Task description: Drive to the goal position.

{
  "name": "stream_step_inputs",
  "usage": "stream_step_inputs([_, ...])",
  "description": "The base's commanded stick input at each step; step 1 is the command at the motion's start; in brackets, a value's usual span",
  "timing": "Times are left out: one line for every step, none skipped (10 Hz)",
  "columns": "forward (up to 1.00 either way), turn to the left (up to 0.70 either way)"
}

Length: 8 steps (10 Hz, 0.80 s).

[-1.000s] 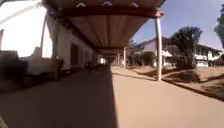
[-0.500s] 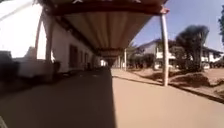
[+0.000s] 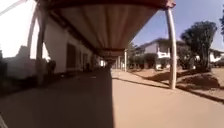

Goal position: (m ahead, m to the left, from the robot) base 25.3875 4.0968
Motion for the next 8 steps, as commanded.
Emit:
stream_step_inputs([0.85,0.0])
stream_step_inputs([0.85,0.0])
stream_step_inputs([0.85,0.0])
stream_step_inputs([0.85,0.0])
stream_step_inputs([0.85,0.0])
stream_step_inputs([0.85,0.0])
stream_step_inputs([0.85,0.0])
stream_step_inputs([0.85,0.0])
